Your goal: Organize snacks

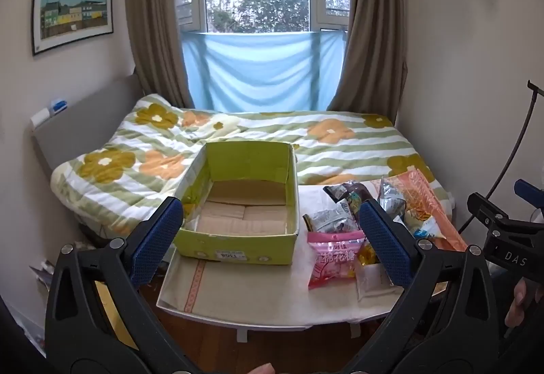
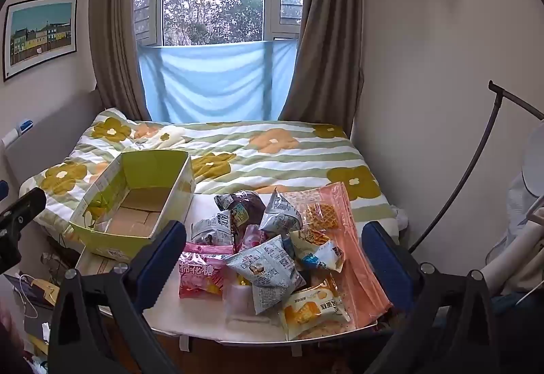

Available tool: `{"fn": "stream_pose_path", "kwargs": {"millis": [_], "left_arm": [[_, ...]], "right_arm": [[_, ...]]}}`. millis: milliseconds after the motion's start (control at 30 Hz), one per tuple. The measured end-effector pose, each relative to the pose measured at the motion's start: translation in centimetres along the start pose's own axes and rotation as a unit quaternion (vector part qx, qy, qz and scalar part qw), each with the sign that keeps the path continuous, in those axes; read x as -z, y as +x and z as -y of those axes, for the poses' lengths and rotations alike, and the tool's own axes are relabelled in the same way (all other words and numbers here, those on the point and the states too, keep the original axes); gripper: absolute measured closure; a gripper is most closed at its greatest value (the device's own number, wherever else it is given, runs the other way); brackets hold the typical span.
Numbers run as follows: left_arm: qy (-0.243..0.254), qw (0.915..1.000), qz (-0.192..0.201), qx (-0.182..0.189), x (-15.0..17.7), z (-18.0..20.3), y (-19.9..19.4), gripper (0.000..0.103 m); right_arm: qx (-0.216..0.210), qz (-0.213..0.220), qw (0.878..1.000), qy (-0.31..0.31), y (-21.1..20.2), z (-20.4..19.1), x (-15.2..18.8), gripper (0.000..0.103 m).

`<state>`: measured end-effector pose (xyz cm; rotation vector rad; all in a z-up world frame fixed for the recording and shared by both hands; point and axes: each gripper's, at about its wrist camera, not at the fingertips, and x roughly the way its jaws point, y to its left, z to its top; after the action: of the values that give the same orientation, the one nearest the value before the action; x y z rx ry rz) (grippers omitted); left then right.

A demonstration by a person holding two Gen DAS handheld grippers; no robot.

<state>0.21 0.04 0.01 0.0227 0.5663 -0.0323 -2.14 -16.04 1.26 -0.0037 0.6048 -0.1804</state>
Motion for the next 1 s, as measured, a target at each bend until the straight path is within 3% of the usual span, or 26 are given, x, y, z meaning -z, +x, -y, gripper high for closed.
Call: {"fn": "stream_pose_path", "kwargs": {"millis": [67, 100, 1000], "left_arm": [[-0.001, 1.0, -0.005, 0.006, -0.2, -0.1, 0.4, 0.0], [0.003, 0.9994, 0.034, -0.005, 0.1, 0.0, -0.4, 0.0], [0.003, 1.0, 0.005, 0.003, 0.5, -0.2, 0.2, 0.0]], "right_arm": [[0.001, 0.0, 1.0, -0.004, 0.0, -0.1, 0.0, 0.0], [-0.001, -0.001, 1.0, -0.003, 0.0, -0.2, 0.0, 0.0], [0.0, -0.002, 1.0, 0.012, -0.5, -0.1, -0.1, 0.0]]}}
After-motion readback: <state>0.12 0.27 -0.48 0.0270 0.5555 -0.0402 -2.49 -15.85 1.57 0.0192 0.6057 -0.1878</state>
